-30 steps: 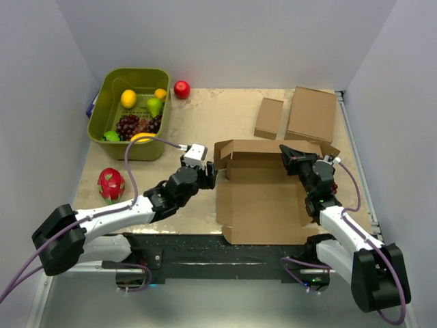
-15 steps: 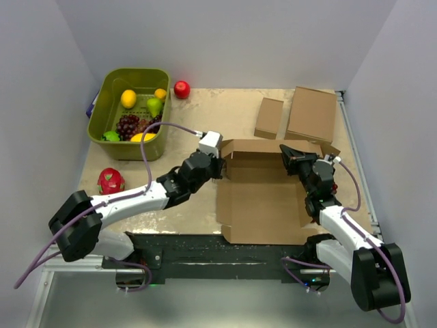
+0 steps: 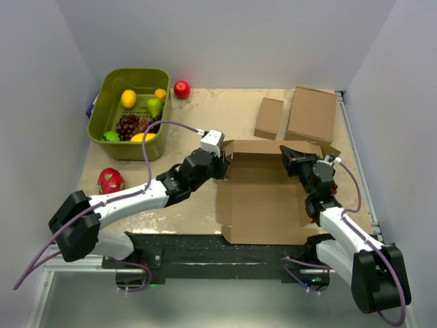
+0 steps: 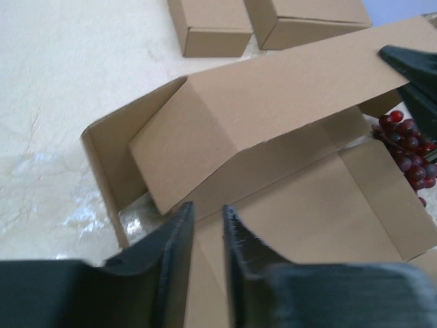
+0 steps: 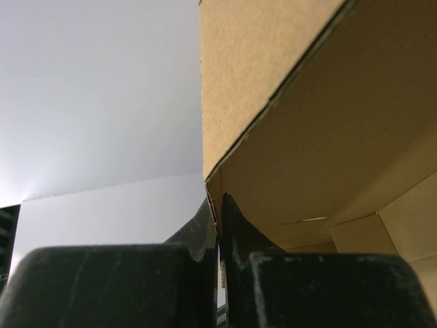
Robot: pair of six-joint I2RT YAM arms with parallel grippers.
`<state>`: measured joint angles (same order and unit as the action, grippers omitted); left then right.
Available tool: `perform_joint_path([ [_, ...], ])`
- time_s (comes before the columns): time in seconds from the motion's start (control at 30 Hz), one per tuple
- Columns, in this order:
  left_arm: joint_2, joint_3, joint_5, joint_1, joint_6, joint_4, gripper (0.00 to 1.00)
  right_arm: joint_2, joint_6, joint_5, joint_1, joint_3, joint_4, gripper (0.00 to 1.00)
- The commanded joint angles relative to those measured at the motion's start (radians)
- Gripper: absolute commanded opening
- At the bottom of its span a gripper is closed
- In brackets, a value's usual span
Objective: Fold the paper box
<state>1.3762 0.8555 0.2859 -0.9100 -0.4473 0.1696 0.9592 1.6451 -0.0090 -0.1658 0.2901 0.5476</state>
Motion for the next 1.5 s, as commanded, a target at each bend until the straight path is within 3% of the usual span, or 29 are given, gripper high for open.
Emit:
perform_joint_path([
  [0.0, -0.095, -0.079, 0.07, 0.006, -0.002, -0.005, 0.36, 0.0, -0.025, 0.05, -0.003, -0.035, -0.087, 0.0],
  [0.2, -0.161, -0.159, 0.091, 0.019, -0.008, 0.014, 0.48, 0.0, -0.019, 0.046, -0.001, -0.034, -0.081, 0.0],
  [0.43, -0.047, -0.161, 0.022, 0.056, 0.007, 0.145, 0.5, 0.001, -0.019, 0.049, -0.001, -0.031, -0.087, 0.0],
  [0.53, 0.03, -0.116, 0.018, 0.057, 0.024, 0.157, 0.43, 0.003, -0.022, 0.049, -0.001, -0.028, -0.086, 0.0],
  [0.6, 0.058, -0.092, 0.027, 0.059, 0.032, 0.166, 0.27, 0.006, -0.027, 0.05, -0.003, -0.029, -0.086, 0.0],
  [0.63, 0.075, -0.084, 0.032, 0.059, 0.033, 0.168, 0.13, 0.006, -0.027, 0.05, -0.003, -0.031, -0.087, 0.0],
  [0.7, 0.084, -0.063, 0.035, 0.059, 0.033, 0.169, 0.01, 0.003, -0.028, 0.055, -0.001, -0.034, -0.084, 0.0],
  [1.07, 0.109, 0.105, -0.065, 0.062, -0.011, 0.03, 0.0, 0.018, -0.071, 0.075, -0.001, -0.037, -0.064, 0.0],
  [1.47, 0.095, 0.148, -0.133, 0.068, -0.03, 0.002, 0.0, -0.01, -0.122, 0.099, -0.001, -0.048, -0.077, 0.0],
])
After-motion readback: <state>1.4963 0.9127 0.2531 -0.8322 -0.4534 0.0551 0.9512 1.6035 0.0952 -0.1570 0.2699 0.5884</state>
